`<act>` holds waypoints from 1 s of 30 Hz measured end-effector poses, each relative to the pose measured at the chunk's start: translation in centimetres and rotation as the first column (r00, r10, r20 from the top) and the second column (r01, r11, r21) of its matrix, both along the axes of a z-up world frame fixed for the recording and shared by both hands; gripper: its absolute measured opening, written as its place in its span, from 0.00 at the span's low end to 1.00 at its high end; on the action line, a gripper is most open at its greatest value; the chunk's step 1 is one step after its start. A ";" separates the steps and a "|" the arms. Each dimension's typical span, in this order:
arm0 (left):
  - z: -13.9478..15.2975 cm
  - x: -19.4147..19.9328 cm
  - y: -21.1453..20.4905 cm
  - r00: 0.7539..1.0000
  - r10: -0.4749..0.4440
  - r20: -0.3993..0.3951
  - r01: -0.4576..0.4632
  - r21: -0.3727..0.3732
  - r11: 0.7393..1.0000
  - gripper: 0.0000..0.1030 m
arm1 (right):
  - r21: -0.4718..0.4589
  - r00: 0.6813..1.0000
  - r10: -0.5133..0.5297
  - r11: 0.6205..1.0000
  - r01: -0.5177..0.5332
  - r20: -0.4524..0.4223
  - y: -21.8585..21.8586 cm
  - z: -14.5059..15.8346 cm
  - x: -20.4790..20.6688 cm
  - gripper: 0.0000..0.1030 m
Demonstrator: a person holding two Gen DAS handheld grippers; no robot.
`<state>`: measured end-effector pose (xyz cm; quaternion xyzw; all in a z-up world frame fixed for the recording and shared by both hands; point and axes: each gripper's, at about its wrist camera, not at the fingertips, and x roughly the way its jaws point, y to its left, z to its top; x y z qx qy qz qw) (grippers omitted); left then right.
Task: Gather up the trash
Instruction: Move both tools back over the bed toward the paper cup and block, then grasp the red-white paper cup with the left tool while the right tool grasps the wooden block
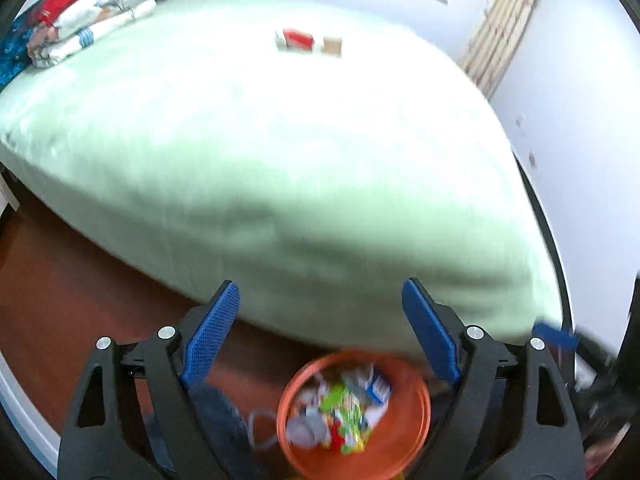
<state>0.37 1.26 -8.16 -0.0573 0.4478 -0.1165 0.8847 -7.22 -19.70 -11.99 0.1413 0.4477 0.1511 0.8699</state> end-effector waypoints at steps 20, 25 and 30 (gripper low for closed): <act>2.5 32.3 1.7 0.972 0.189 -0.143 -0.222 -0.272 0.936 0.80 | 0.030 0.998 0.038 0.999 -0.039 0.040 0.2 0.8 3.7 0.78; 1.5 37.8 1.0 0.930 0.291 -0.226 -0.352 -0.313 0.882 0.80 | 0.034 0.999 0.023 0.999 -0.024 0.027 -0.5 0.3 4.8 0.78; -1.6 41.4 0.9 0.847 0.406 -0.342 -0.504 -0.275 0.819 0.74 | 0.066 1.000 0.016 0.998 -0.017 0.025 -1.2 0.7 5.2 0.78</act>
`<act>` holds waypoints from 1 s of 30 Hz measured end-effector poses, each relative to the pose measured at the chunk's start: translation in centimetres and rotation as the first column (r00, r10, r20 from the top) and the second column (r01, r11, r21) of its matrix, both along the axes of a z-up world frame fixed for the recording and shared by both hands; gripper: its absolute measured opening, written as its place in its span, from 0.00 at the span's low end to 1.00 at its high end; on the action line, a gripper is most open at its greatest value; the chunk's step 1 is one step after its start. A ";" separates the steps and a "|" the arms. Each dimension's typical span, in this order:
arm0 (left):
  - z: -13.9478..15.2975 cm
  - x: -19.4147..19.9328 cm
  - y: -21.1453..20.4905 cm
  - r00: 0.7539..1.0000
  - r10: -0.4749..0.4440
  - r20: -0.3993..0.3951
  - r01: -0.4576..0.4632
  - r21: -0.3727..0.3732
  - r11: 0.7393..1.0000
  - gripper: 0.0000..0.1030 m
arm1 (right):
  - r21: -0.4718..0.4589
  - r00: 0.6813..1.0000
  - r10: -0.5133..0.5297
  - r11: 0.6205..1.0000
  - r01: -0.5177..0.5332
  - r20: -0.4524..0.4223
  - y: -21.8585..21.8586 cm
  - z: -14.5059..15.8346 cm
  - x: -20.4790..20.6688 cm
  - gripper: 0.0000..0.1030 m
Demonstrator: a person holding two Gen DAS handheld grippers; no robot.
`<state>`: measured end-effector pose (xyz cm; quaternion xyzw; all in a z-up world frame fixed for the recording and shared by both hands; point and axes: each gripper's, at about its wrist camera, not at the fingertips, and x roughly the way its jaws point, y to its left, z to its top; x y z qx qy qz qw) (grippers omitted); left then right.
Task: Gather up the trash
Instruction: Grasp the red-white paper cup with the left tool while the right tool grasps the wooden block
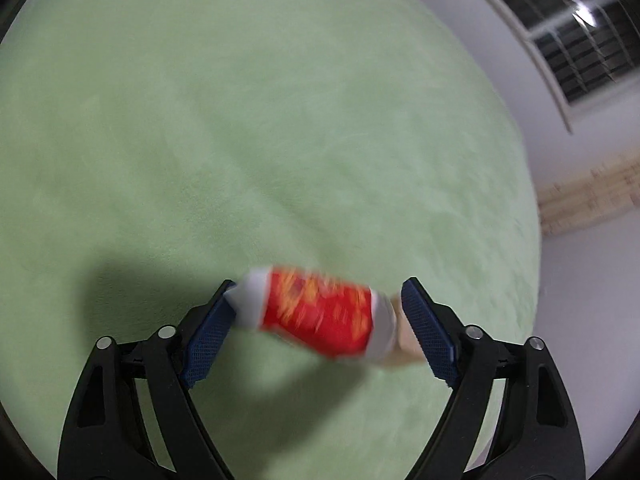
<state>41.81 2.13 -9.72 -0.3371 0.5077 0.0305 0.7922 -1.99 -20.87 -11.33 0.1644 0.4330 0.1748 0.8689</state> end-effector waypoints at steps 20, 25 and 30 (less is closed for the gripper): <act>2.4 -7.2 4.6 0.964 -0.120 0.238 0.135 -0.048 0.990 0.30 | -0.041 0.990 0.050 0.998 -0.045 0.129 0.2 5.4 4.7 0.78; 4.4 -12.2 5.8 0.930 -0.204 0.307 0.207 0.023 0.978 0.30 | -0.119 0.981 0.097 0.990 -0.077 0.167 1.5 7.1 12.7 0.78; 5.3 -18.3 7.6 0.903 -0.263 0.341 0.222 0.155 0.963 0.30 | -0.236 0.980 0.128 0.968 -0.090 0.150 5.3 6.7 24.0 0.78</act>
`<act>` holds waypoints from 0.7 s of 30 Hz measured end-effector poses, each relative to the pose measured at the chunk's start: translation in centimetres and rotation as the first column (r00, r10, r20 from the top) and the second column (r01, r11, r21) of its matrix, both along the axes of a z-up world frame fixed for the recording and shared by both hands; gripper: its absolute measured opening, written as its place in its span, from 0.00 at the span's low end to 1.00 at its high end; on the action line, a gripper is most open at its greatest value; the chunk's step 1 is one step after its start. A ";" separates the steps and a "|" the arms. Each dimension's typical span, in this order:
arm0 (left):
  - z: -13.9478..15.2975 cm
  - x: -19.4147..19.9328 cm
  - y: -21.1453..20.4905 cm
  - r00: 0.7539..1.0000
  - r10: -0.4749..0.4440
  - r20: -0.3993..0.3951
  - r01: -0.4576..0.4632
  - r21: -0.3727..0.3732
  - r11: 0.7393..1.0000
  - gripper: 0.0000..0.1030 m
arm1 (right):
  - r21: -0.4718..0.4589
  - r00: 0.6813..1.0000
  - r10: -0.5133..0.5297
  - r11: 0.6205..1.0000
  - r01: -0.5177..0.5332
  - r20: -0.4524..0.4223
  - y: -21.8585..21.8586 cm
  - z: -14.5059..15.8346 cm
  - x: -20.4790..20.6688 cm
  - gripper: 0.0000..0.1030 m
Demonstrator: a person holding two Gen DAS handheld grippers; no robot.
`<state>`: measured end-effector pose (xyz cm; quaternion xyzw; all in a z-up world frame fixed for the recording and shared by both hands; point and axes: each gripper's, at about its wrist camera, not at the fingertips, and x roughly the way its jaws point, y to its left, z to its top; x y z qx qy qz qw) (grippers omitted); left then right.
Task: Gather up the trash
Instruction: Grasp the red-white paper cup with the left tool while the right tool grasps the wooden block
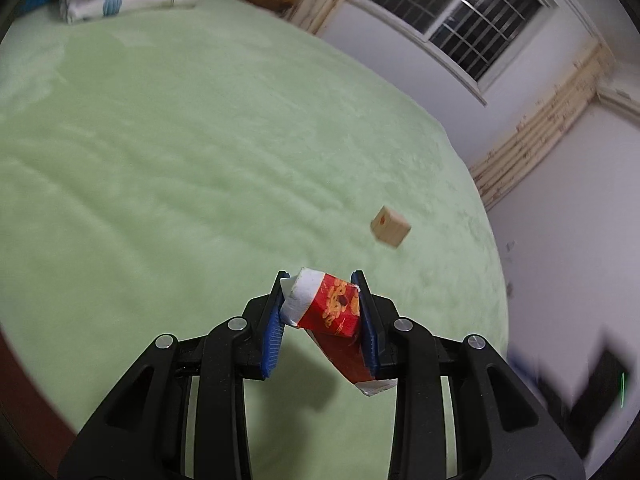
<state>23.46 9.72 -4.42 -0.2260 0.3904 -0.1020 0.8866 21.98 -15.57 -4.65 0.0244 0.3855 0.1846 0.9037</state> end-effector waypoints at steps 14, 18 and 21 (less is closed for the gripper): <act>-0.8 -5.2 2.5 1.000 -0.004 0.018 0.002 0.112 0.994 0.30 | -0.159 0.948 -0.260 0.960 0.232 -0.186 6.3 -6.5 21.9 0.36; -0.9 -5.7 2.6 1.000 -0.011 0.012 0.010 0.102 0.995 0.30 | -0.202 0.961 -0.241 0.957 0.211 -0.137 6.7 -5.3 20.3 0.35; -0.7 -6.2 2.4 1.000 -0.016 0.013 0.015 0.104 0.994 0.30 | -0.200 0.971 -0.219 0.960 0.197 -0.097 6.2 -3.4 17.5 0.35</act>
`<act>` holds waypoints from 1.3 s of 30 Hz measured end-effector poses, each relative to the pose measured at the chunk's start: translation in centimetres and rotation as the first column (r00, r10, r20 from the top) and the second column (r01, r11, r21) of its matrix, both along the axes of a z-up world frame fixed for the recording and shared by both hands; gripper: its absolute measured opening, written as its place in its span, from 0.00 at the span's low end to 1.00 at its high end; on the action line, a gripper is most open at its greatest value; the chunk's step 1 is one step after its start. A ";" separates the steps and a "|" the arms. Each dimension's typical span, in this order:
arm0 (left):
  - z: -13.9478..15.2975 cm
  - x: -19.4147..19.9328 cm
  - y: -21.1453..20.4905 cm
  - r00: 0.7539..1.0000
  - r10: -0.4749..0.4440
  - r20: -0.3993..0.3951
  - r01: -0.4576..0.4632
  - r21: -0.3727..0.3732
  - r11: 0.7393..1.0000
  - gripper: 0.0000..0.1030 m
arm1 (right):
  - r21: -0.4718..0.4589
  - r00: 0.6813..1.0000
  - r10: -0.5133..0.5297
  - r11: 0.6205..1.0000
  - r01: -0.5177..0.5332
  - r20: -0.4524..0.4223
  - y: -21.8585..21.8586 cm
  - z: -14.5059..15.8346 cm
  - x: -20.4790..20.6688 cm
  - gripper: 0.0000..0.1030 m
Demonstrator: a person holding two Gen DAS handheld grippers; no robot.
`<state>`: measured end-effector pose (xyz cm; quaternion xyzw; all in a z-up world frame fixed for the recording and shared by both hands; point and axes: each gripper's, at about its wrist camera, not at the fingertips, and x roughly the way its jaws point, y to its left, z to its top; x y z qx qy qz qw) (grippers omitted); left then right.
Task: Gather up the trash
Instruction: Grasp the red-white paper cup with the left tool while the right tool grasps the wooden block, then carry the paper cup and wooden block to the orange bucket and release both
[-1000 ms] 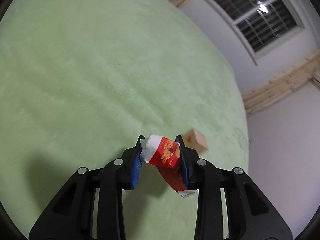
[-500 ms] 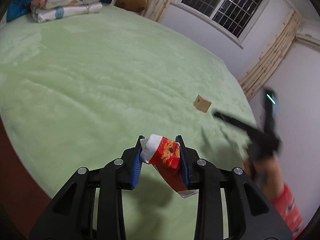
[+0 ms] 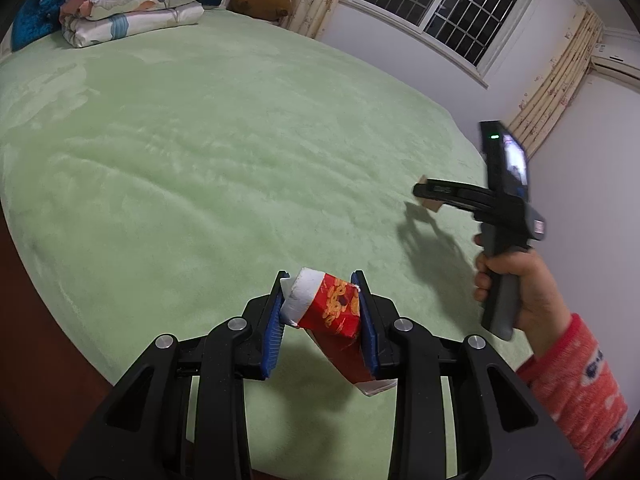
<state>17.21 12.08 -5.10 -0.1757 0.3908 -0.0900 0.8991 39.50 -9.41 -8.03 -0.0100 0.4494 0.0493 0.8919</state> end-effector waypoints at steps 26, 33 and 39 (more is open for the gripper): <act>4.6 -16.5 -9.4 0.980 -0.192 0.042 0.190 0.049 0.980 0.30 | 0.043 0.963 0.171 0.982 -0.184 0.210 -7.1 9.7 -39.8 0.35; 1.8 -22.0 -11.7 0.969 -0.246 0.004 0.244 0.123 0.962 0.30 | 0.066 0.976 0.161 0.983 -0.172 0.146 -8.2 5.5 -46.7 0.35; -4.1 -24.6 -13.4 0.951 -0.282 -0.129 0.301 0.154 0.941 0.30 | 0.123 0.988 0.154 0.980 -0.154 0.004 -8.4 -0.5 -50.2 0.35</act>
